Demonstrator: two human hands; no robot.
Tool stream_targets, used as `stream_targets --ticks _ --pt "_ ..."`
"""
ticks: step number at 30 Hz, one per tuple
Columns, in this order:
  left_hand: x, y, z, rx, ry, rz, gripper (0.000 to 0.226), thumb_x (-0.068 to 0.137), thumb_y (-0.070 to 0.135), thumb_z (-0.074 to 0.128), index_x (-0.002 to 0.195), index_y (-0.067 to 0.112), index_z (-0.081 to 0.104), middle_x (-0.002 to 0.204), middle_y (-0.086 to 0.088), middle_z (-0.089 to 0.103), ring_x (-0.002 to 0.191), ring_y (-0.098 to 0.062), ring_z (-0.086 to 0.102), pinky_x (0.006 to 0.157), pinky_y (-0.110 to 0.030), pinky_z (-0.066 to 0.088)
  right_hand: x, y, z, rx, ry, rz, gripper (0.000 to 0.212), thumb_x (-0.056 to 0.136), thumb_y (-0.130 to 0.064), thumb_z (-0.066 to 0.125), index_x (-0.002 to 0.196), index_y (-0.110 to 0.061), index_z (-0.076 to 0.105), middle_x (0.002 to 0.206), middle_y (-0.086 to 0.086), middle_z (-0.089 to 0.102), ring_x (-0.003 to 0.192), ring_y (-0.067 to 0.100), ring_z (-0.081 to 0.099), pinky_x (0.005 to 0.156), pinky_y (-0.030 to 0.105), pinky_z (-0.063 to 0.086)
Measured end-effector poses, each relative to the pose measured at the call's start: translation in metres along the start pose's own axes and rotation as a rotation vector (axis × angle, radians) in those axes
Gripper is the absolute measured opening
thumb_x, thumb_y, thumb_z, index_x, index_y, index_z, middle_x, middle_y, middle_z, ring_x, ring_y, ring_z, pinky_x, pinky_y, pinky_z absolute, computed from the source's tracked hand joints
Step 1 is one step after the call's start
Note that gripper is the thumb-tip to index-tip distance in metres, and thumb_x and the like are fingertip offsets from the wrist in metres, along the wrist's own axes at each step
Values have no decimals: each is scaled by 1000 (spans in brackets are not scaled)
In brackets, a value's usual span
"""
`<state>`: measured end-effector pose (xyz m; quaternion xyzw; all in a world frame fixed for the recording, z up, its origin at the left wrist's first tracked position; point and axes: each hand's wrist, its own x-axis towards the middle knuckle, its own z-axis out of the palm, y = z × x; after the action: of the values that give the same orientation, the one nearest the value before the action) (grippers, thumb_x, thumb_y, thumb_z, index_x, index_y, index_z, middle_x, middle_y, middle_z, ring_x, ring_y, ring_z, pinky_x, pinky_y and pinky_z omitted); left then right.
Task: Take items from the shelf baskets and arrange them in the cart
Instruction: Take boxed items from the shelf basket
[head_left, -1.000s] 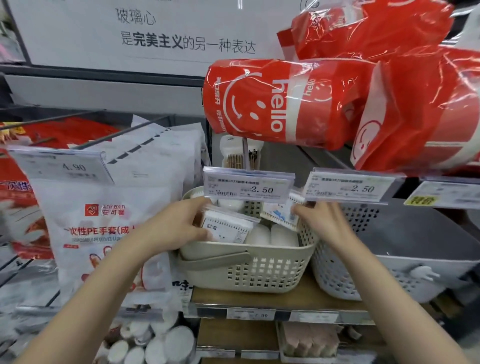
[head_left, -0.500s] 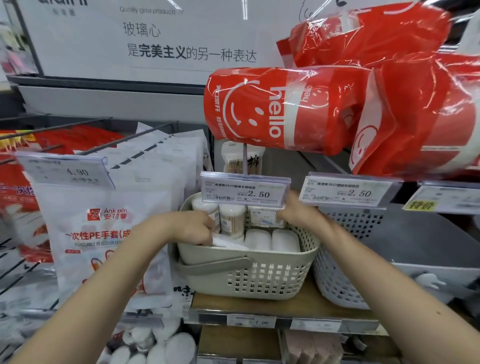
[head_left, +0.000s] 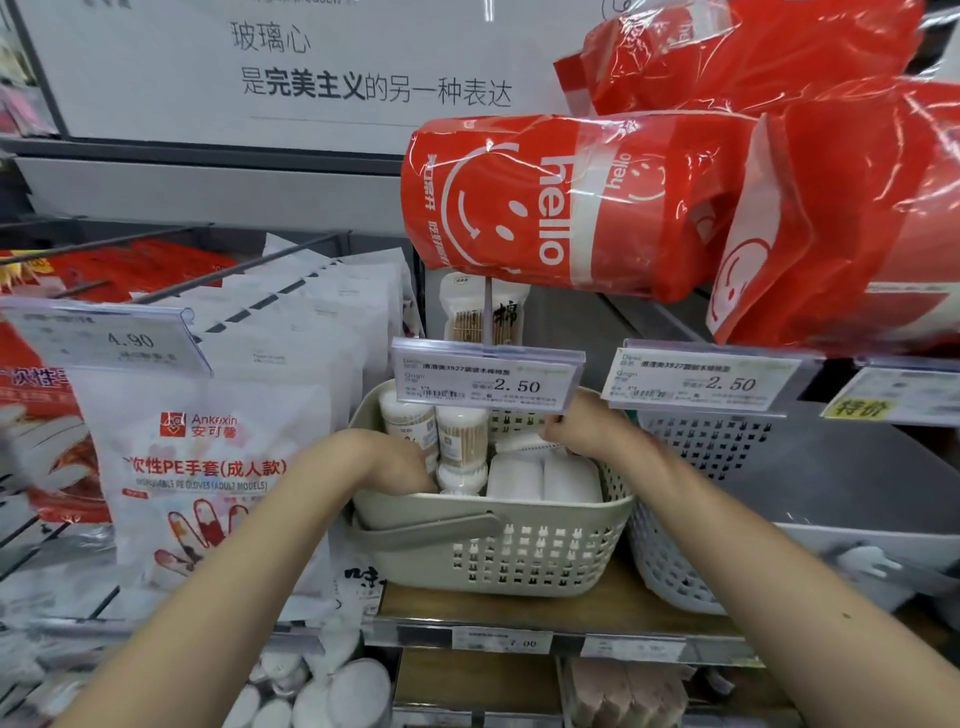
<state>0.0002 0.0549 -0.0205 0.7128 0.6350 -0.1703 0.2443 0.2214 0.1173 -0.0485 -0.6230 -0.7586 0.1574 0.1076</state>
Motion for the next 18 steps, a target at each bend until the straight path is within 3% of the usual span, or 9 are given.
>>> stream_targets --ticks 4,9,12,14,16,18 --pt "2 0 4 -18 72 16 40 95 41 46 119 11 59 128 -9 57 94 -18 47 82 -25 34 0 3 2 -97 64 -28 15 93 -11 52 102 -1 60 105 19 62 99 31 59 84 38 47" --pt "6 -6 8 -63 153 58 22 92 43 51 87 22 53 100 -2 56 86 -17 49 76 -26 34 -2 5 0 -150 82 -101 15 92 -7 52 101 0 60 104 19 61 100 31 58 89 43 47" --pt "5 -7 10 -86 223 69 27 90 42 55 77 18 56 92 -3 58 85 -20 53 74 -26 37 -2 7 1 -196 82 -111 7 90 -3 51 92 -5 58 95 15 58 93 29 57 78 36 46" --pt "4 -7 10 -98 259 69 29 90 41 56 79 15 63 93 -4 62 87 -20 56 78 -29 43 -3 5 1 -253 78 -94 10 88 -3 52 90 -5 62 92 13 60 89 27 58 74 32 45" --pt "4 -7 11 -124 289 80 29 91 39 54 89 13 68 97 -4 66 93 -21 59 87 -34 46 -4 3 2 -311 67 -84 13 89 -5 54 93 -4 66 96 11 65 90 26 60 79 34 51" --pt "3 -9 13 -133 327 90 31 92 37 52 80 12 66 87 -4 66 87 -21 59 83 -33 47 -4 2 1 -355 52 -86 15 89 -5 54 94 -5 68 98 10 66 91 26 61 82 36 53"
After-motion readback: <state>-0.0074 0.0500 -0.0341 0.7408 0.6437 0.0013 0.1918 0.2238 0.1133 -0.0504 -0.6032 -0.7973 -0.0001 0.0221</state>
